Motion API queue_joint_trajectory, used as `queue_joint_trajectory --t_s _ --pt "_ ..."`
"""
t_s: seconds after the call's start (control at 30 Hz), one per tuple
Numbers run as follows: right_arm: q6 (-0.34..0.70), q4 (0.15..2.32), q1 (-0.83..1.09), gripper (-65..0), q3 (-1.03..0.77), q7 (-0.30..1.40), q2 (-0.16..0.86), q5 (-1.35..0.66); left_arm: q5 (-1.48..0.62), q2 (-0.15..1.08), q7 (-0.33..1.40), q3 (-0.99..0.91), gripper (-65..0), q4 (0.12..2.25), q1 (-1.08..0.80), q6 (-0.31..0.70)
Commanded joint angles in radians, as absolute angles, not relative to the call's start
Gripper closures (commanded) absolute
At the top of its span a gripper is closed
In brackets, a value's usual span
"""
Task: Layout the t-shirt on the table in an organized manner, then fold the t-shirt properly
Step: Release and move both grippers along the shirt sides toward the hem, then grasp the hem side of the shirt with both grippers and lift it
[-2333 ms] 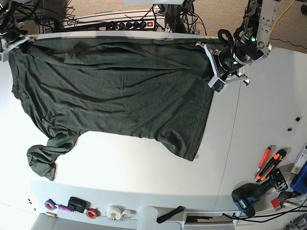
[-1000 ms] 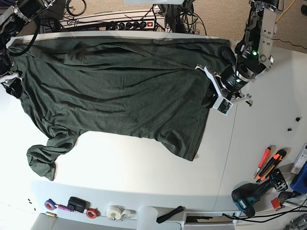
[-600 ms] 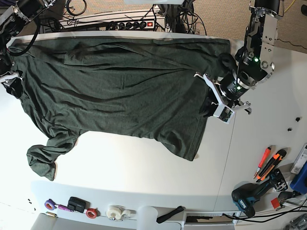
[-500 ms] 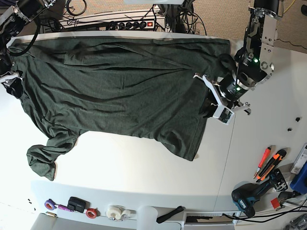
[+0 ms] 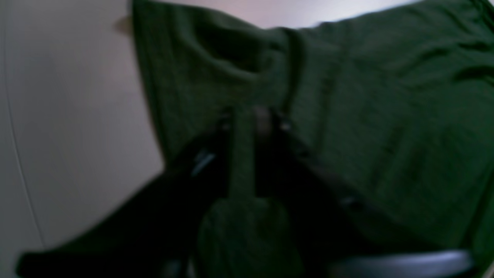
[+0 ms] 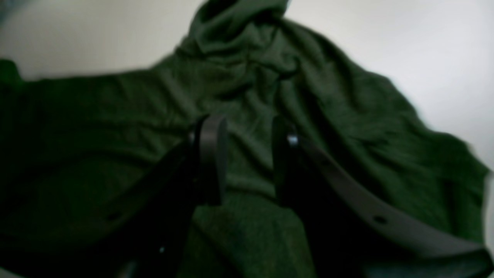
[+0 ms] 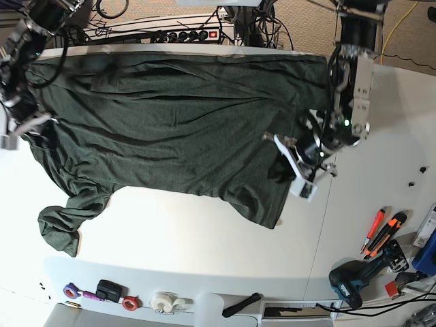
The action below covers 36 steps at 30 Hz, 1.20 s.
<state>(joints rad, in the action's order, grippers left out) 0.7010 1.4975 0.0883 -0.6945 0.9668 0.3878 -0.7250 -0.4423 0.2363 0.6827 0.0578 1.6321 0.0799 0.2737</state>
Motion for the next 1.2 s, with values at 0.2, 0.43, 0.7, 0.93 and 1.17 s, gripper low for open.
queue_joint_trajectory --t_s 0.2,0.43,0.7,0.93,1.17 --pt "0.698 1.512 -0.001 -20.1 -0.512 0.936 0.412 -0.701 -0.477 0.233 0.653 0.056 -27.5 1.389 0.277 0.207" --pt "0.698 1.512 -0.019 -20.1 -0.446 0.927 0.383 -0.641 -0.601 0.233 0.656 0.056 -27.5 1.046 0.511 0.242" --pt "0.698 1.512 -0.019 -20.1 -0.446 0.91 0.368 -0.609 -0.777 0.233 0.657 0.048 -27.4 0.614 0.695 0.361" --pt "0.698 1.512 -0.019 -20.1 -0.446 0.908 0.343 -0.609 -0.831 0.225 0.688 -0.059 -25.5 0.542 0.709 0.419" --pt "0.698 1.512 -0.019 -20.1 -0.446 0.908 0.338 -0.609 -0.83 0.17 0.709 -0.059 -25.5 0.542 0.709 0.421"
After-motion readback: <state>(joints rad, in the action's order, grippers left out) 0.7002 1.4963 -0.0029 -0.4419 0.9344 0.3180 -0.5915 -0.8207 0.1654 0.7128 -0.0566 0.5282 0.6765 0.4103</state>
